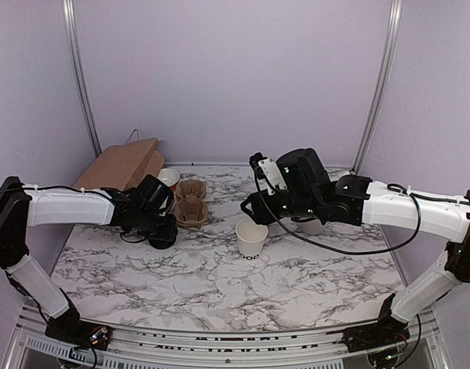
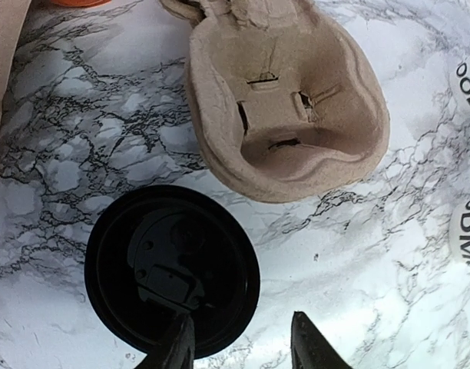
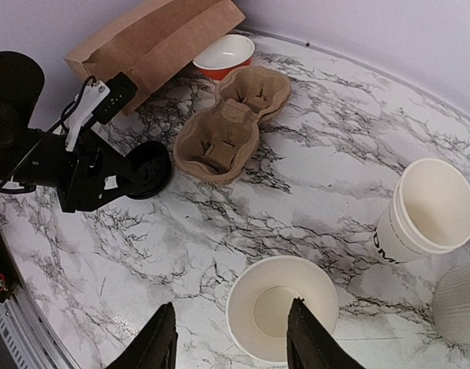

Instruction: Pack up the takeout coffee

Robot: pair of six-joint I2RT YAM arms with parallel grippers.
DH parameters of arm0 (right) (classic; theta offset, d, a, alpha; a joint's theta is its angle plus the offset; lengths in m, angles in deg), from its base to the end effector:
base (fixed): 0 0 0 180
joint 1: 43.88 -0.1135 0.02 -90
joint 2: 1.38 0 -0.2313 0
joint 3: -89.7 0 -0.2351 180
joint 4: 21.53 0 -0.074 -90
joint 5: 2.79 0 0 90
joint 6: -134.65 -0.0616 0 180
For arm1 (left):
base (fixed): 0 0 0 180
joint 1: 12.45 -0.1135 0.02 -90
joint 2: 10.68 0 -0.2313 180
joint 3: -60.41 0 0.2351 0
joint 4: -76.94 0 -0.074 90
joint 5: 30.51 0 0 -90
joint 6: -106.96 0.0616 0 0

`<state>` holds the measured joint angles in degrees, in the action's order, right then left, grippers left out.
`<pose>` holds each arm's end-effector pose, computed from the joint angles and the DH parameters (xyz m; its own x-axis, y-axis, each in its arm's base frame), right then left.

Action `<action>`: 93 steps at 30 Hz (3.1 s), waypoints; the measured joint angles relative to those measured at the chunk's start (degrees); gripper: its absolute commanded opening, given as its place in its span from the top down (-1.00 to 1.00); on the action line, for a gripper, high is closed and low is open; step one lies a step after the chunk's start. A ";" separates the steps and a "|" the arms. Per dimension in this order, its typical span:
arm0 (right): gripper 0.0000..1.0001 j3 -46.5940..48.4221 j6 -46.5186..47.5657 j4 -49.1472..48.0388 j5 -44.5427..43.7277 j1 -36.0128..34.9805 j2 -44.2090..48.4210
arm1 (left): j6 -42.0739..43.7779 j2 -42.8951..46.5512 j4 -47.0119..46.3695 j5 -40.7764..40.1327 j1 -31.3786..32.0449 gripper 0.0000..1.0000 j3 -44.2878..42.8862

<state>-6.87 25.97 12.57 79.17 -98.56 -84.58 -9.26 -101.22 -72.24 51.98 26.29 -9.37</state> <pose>0.2035 0.2723 0.2689 -0.5425 -0.2171 -0.8115 -0.5986 0.7777 0.1921 0.2593 -0.1977 0.1556 -0.7944 0.0757 -0.6027 0.2298 0.9559 -0.1827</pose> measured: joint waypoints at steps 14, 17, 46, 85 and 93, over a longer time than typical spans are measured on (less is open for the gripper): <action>0.03 -0.09 -0.02 -0.02 -0.22 0.00 0.42 | 2.75 -8.68 4.35 -7.48 3.82 0.09 -8.11; 0.03 -0.52 -0.07 -0.04 -0.35 0.00 0.79 | 3.15 -9.07 5.42 -8.94 3.93 0.10 -8.61; 0.03 -1.42 -0.20 -0.02 -1.03 0.28 1.46 | 4.68 -13.35 6.38 -14.01 4.31 0.65 -9.90; 0.03 -1.42 -0.17 0.00 -0.96 0.28 1.46 | -1.01 -5.73 6.29 -7.74 -8.44 0.34 -3.87; 0.03 -1.42 -0.17 0.00 -0.98 0.28 1.46 | -1.07 -8.33 5.70 -7.28 -9.05 0.35 -3.54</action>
<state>-8.29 25.80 12.57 78.19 -98.27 -83.12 -10.33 -109.55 -66.54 44.70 17.24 -12.91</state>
